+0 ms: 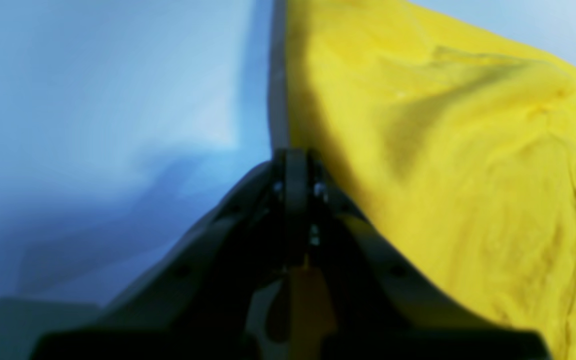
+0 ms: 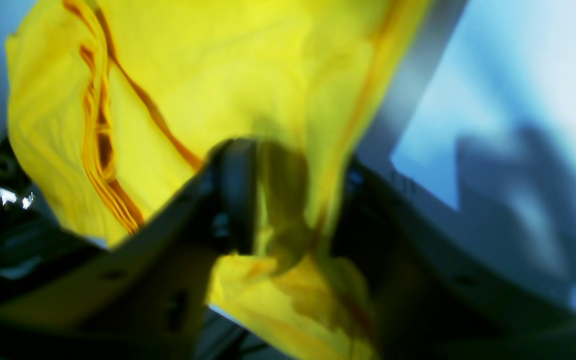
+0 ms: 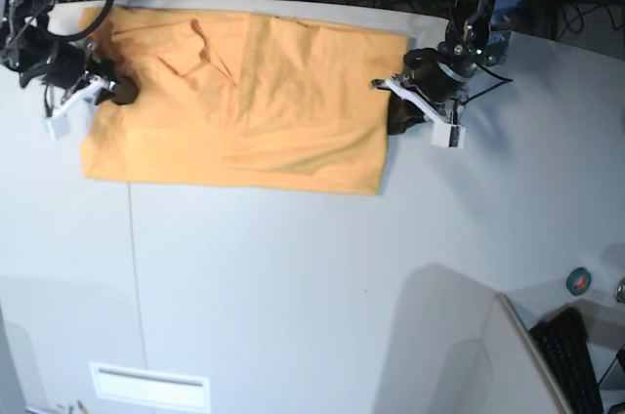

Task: Layout the t-shirt on the table in an organized manner, then fold the t-shirt properly
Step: 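Grasp opposite edges of the folded shirt with both grippers, then fold the shirt in half, bringing the left gripper's edge toward the right gripper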

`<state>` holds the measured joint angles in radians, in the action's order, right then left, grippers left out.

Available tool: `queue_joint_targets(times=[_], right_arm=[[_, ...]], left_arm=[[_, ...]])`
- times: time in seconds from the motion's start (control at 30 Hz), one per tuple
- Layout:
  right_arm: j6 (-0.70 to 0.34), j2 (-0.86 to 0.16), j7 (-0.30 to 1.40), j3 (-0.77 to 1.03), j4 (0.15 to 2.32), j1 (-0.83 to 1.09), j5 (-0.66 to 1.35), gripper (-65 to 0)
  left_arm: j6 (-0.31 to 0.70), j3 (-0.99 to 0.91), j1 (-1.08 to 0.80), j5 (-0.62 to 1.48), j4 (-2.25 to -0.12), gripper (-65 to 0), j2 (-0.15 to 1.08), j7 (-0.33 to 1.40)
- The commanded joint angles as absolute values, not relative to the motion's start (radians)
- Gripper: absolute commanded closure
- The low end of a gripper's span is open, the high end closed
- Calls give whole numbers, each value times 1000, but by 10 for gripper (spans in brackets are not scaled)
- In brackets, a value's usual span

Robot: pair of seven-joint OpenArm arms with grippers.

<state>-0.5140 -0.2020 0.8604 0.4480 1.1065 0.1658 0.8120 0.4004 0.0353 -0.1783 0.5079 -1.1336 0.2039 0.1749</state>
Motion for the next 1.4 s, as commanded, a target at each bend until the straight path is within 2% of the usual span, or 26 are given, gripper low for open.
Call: queue_joint_targets(times=[0.0,0.1,0.2,0.3,0.47,0.6,0.73,0.83,1.13,1.37], right_arm=[[-507,-213,874,452,1090,156,792,-108],[-507,-231,857,455,1064,134,792,0],[-478,-237,797,449,1070,134,792,0],[-349,-249,796,446,1109,136,792,0],[-302,-259,802,374,1343,186,748,0],[-160,-234,871,315,1535,208,680,0],[-94,-206,901,252,1670,219,673,0],[-5,-196,921,163,1744,219,673,0],[145,-173,917,-88,1773,157,676,0],[159,-173,917,-177,1744,114,674,0]], left_arm=[[409,51,-163,507,-1142,0,206,179],[407,91,-159,507,-1142,0,206,179],[407,130,-151,507,-1141,0,205,179],[380,163,-125,507,-1141,0,185,179],[343,219,-90,507,-1141,0,165,180],[343,289,-48,509,-1112,0,154,180],[341,309,-16,509,-1055,0,107,182],[341,309,-15,509,-1047,0,81,180],[341,309,-8,509,-1055,0,88,185],[341,309,-10,509,-1055,0,88,186]])
